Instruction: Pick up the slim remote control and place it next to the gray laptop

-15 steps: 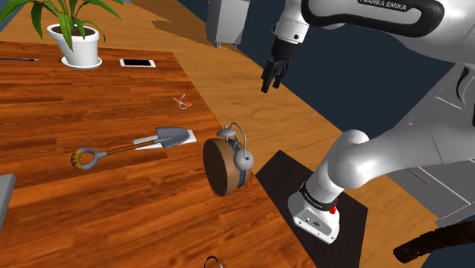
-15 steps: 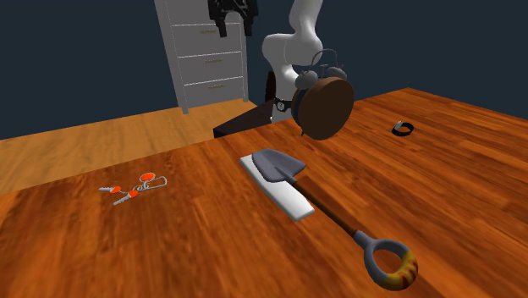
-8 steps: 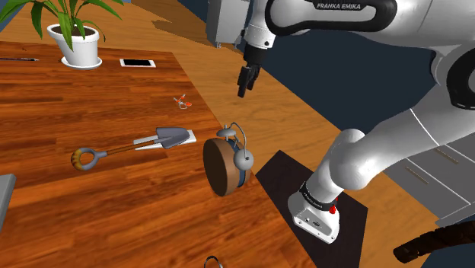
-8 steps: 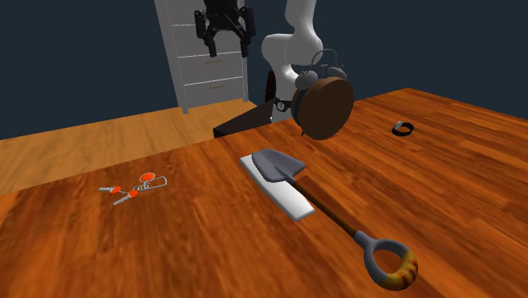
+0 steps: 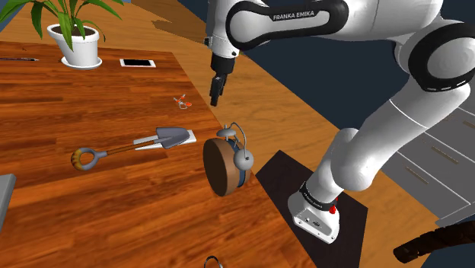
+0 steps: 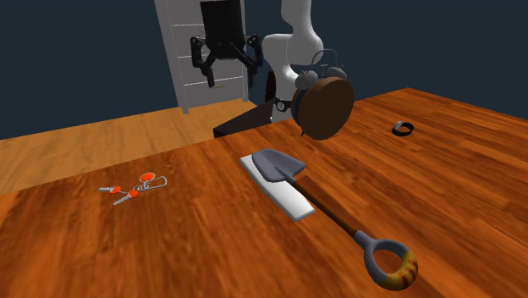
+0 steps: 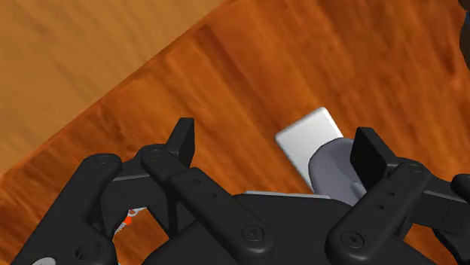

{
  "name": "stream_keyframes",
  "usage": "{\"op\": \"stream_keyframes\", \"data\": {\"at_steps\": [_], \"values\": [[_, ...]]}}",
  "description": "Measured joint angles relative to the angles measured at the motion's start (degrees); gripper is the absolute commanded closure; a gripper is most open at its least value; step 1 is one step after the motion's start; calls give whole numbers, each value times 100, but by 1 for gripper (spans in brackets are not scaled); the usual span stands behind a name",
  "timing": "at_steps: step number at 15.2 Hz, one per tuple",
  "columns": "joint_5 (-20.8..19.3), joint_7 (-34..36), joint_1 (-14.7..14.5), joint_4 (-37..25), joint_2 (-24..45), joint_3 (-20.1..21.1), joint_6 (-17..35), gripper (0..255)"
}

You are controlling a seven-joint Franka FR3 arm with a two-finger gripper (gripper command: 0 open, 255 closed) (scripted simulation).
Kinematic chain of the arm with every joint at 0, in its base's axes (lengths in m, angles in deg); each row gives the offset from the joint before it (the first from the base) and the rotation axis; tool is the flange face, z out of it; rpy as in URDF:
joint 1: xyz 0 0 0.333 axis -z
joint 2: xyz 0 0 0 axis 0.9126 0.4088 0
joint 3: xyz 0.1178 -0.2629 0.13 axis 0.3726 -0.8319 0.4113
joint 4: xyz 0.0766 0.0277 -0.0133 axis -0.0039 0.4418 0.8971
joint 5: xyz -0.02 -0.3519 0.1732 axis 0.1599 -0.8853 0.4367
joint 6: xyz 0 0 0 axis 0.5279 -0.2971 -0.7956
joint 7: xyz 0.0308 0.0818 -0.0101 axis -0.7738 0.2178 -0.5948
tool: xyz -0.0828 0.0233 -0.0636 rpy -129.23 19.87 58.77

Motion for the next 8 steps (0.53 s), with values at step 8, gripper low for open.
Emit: {"op": "stream_keyframes", "data": {"at_steps": [8], "values": [[-192,-721,-376,-782,1310,346,571,0]]}}
